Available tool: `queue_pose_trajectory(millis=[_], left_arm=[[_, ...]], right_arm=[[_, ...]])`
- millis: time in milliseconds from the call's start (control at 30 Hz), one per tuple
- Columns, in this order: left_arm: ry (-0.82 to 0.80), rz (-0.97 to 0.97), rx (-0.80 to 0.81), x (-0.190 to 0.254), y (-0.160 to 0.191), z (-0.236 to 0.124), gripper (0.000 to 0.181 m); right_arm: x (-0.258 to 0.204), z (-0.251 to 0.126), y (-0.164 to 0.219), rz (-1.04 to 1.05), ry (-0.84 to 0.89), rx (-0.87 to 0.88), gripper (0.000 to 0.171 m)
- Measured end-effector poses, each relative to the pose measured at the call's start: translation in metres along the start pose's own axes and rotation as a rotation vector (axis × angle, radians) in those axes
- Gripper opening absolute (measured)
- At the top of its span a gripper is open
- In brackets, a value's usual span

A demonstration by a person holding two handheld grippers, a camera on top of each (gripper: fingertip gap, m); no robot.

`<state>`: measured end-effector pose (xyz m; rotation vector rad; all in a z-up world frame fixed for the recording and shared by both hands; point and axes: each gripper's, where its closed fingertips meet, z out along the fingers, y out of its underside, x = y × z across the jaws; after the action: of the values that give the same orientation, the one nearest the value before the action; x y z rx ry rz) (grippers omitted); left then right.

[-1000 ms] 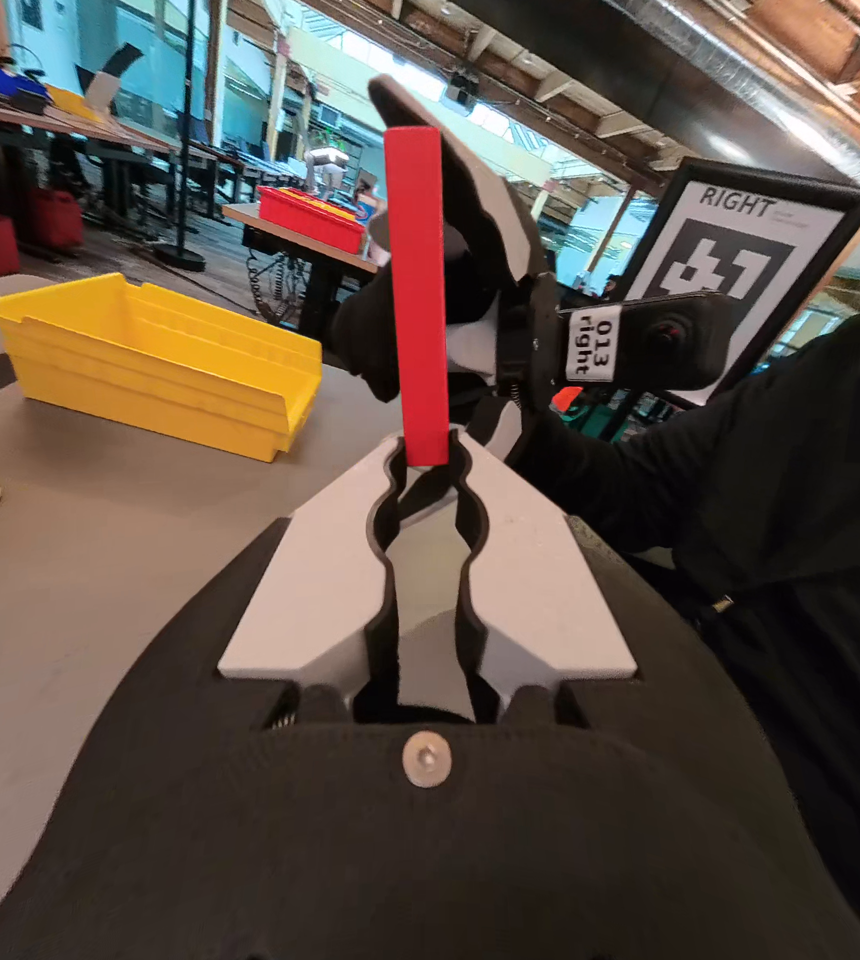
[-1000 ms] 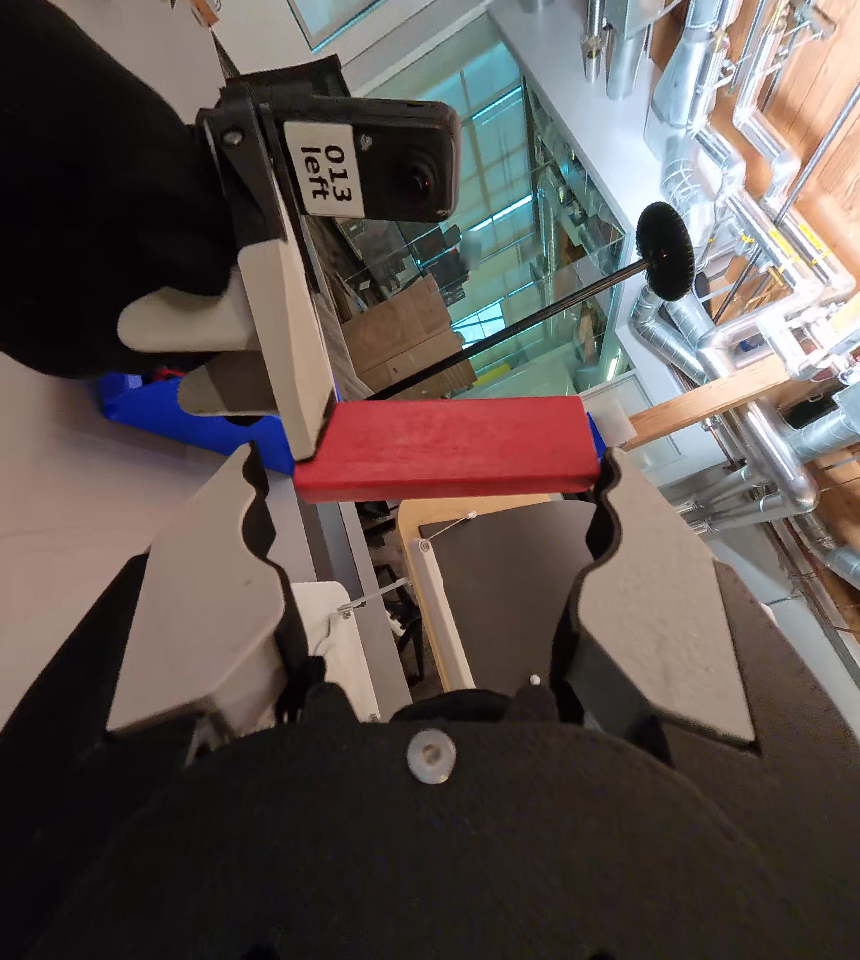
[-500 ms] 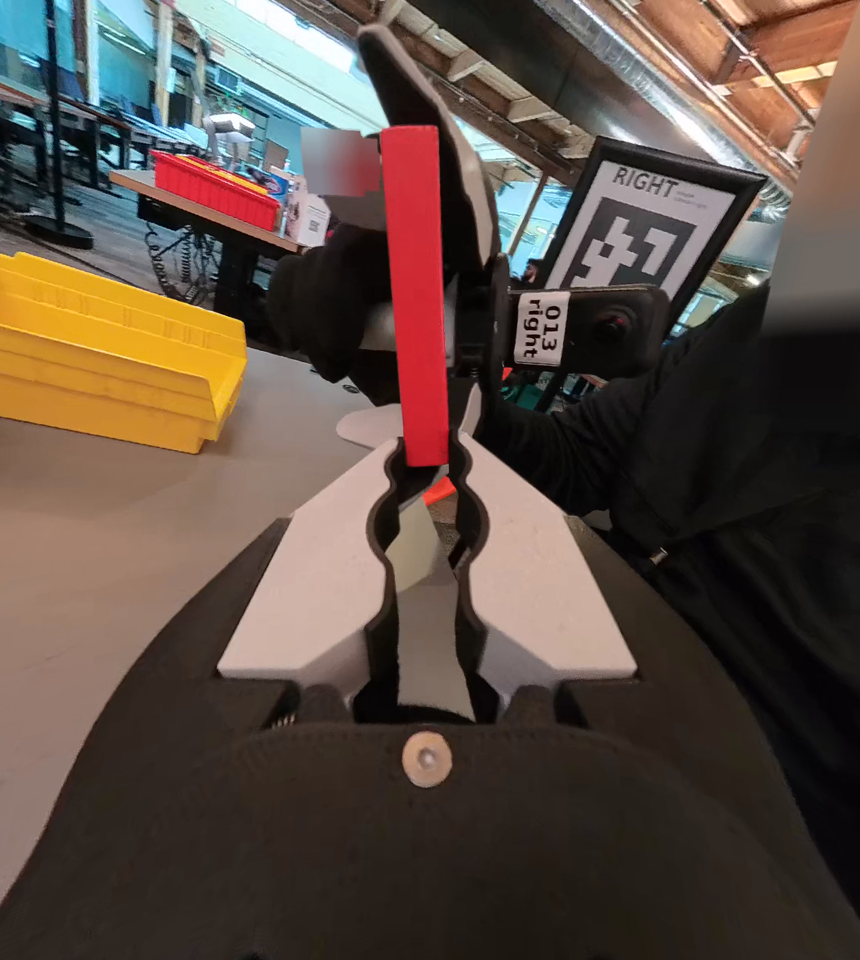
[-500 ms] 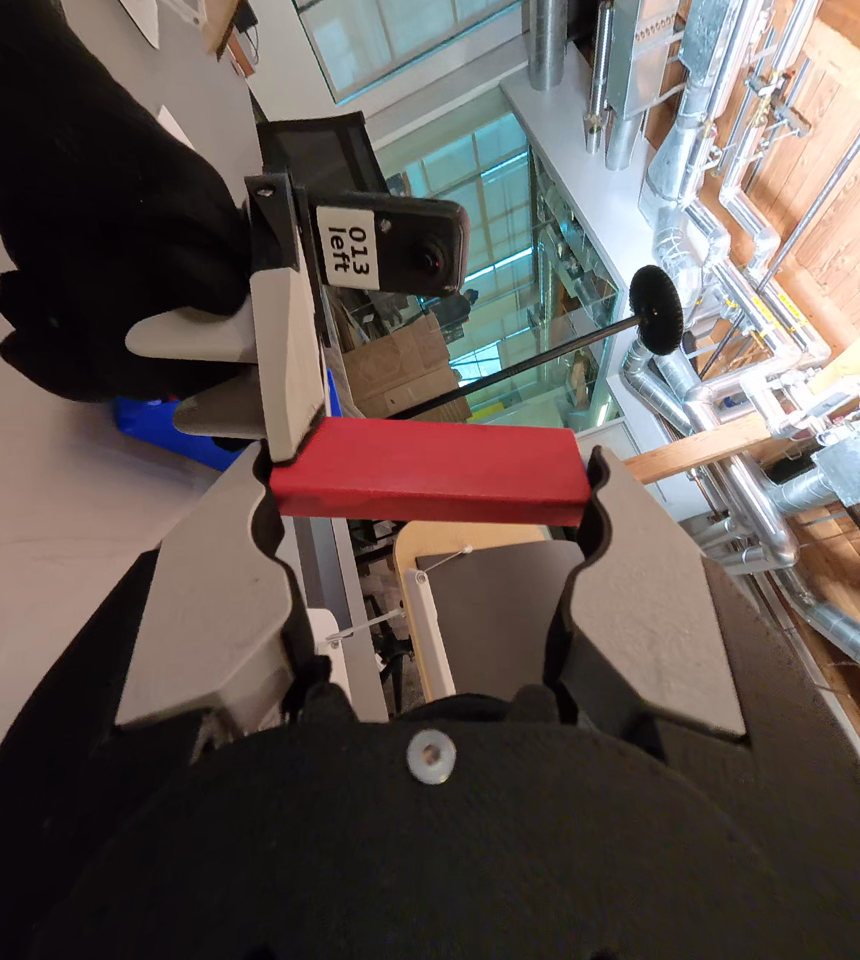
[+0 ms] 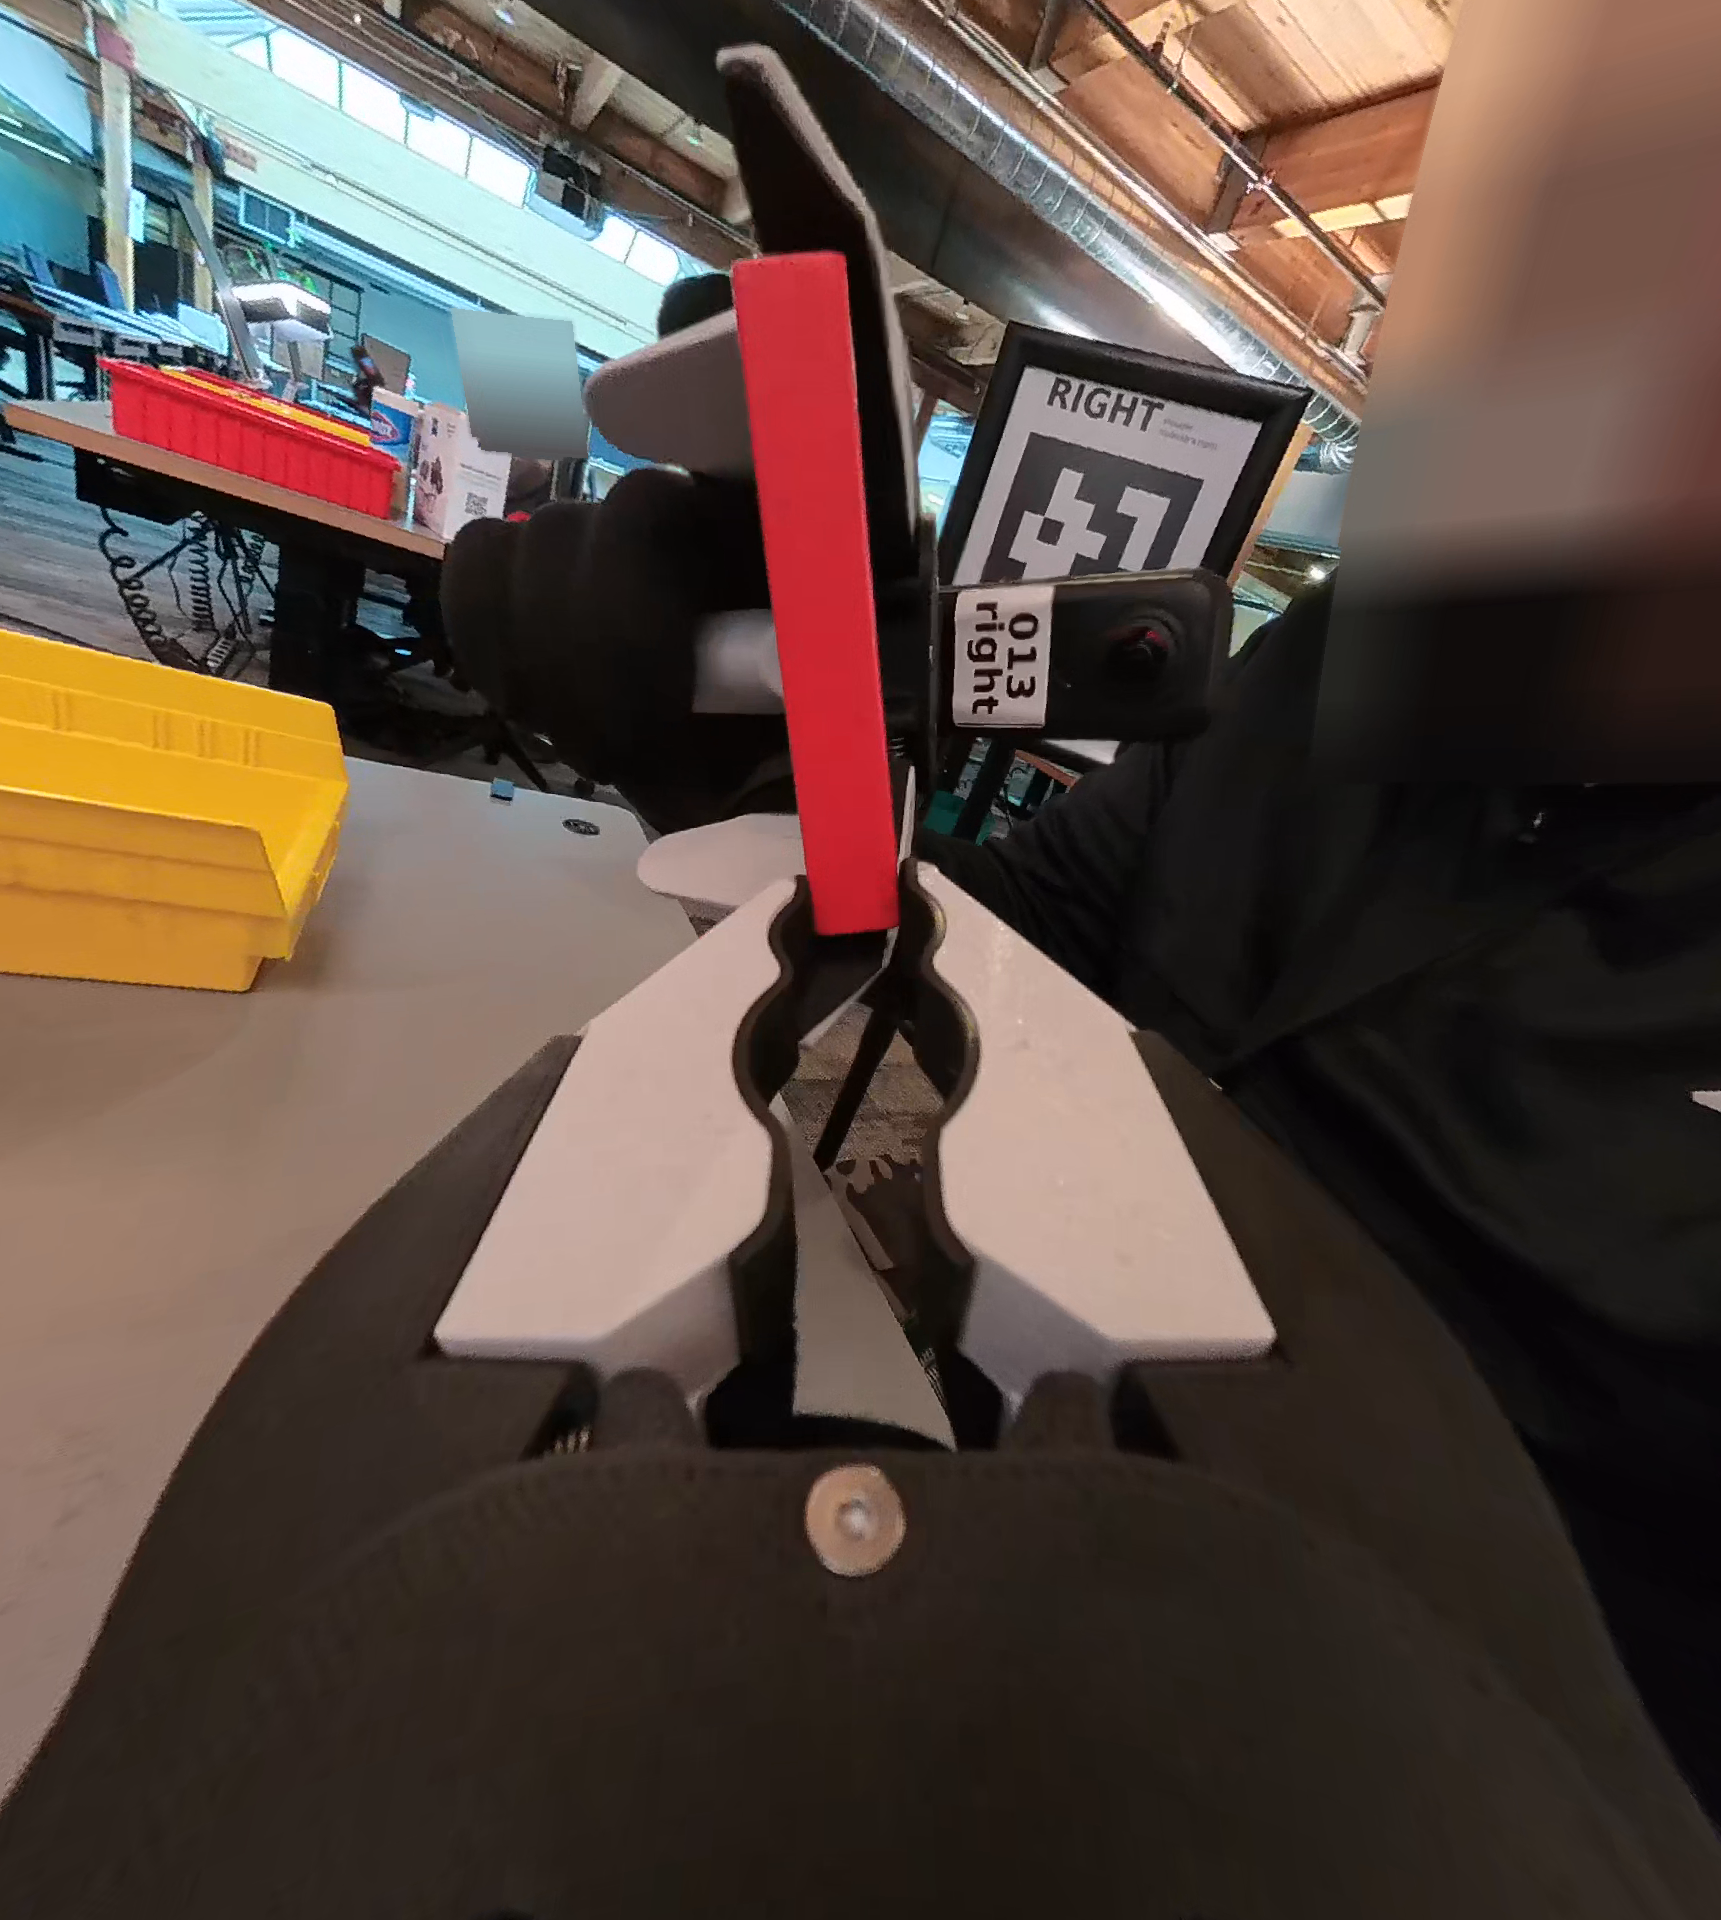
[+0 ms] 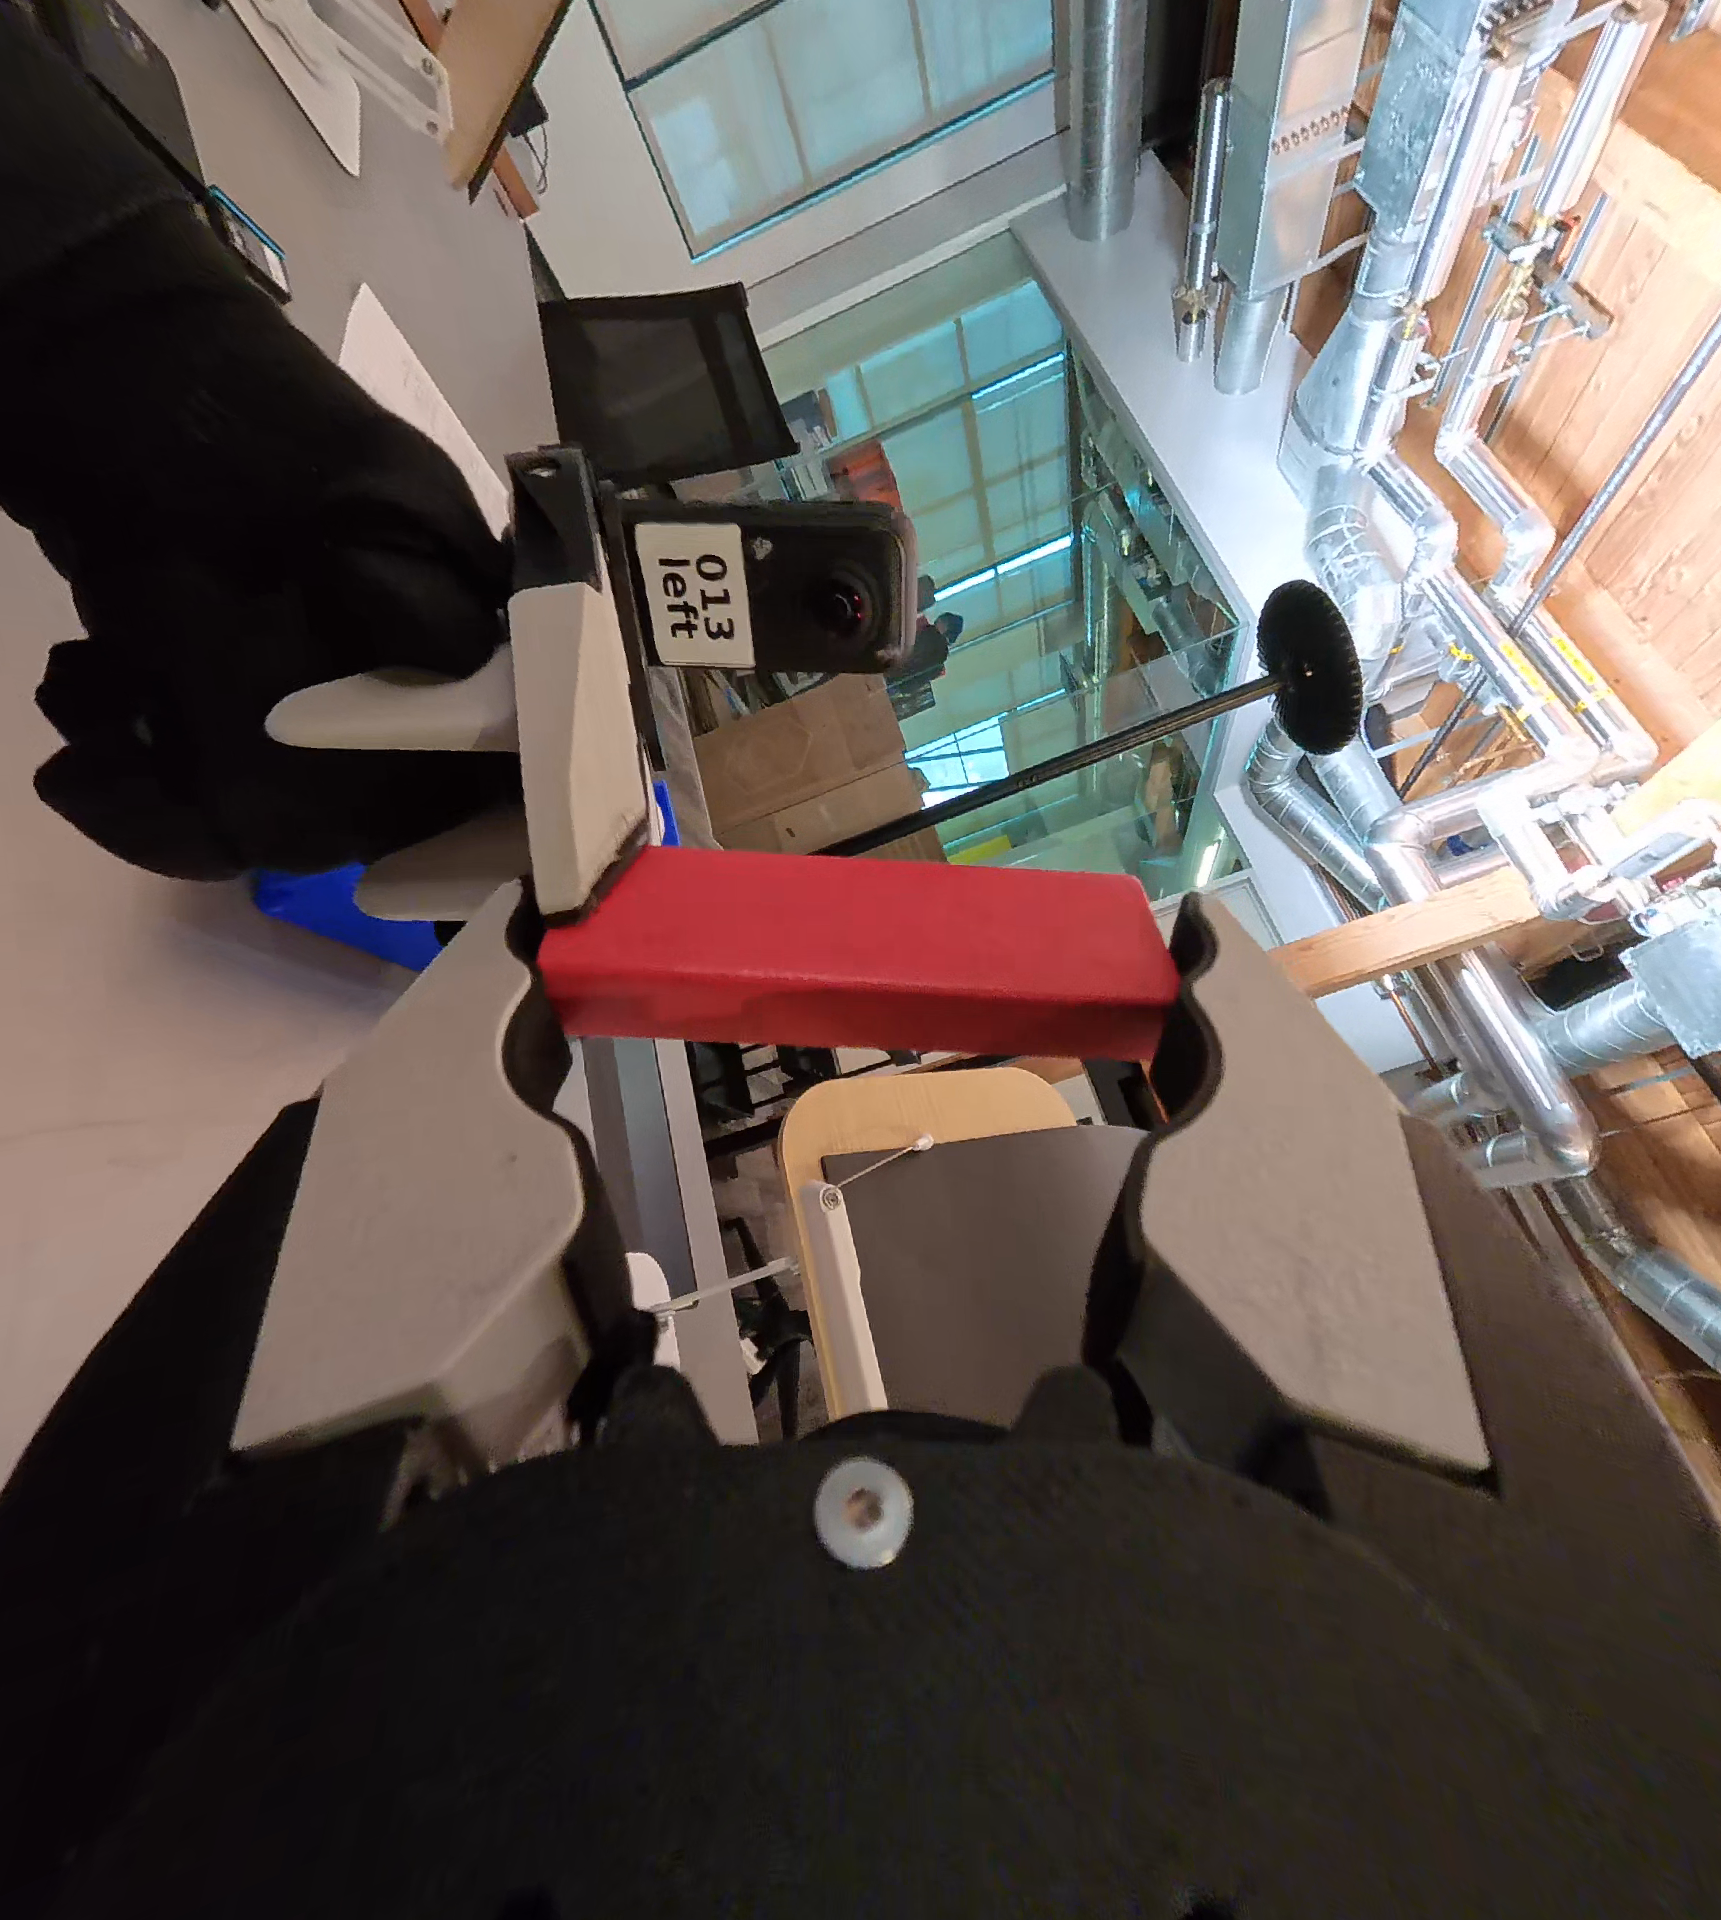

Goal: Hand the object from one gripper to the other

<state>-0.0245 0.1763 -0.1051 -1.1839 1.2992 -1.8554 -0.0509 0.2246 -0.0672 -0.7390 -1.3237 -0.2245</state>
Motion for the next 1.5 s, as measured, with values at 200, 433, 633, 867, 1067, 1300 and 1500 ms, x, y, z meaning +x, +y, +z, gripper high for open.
queue_pose_trajectory(millis=[200,433,633,867,1067,1300,1500], left_arm=[[-0.128,0.078,-0.021,-0.008,-0.009,-0.002,0.036],[-0.282,0.173,-0.051,-0.008,-0.028,-0.029,0.039],[-0.395,0.217,-0.149,-0.011,-0.024,-0.047,0.035],[-0.504,0.229,-0.194,-0.018,-0.02,-0.069,0.033],[-0.572,0.219,-0.189,-0.024,-0.019,-0.088,0.033],[-0.625,0.209,-0.207,-0.033,-0.015,-0.102,0.032],[-0.638,0.182,-0.222,-0.044,-0.005,-0.109,0.032]], right_arm=[[0.01,-0.003,0.009,0.049,0.031,-0.021,0.114],[0.047,-0.03,0.088,0.129,0.071,-0.219,0.114],[0.075,-0.085,0.205,0.27,0.073,-0.481,0.114],[0.067,-0.151,0.358,0.357,-0.032,-0.83,0.115],[0.012,-0.17,0.433,0.395,-0.372,-0.931,0.114],[-0.058,-0.178,0.482,0.437,-0.737,-0.995,0.114],[-0.087,-0.173,0.5,0.444,-0.864,-0.992,0.114]])
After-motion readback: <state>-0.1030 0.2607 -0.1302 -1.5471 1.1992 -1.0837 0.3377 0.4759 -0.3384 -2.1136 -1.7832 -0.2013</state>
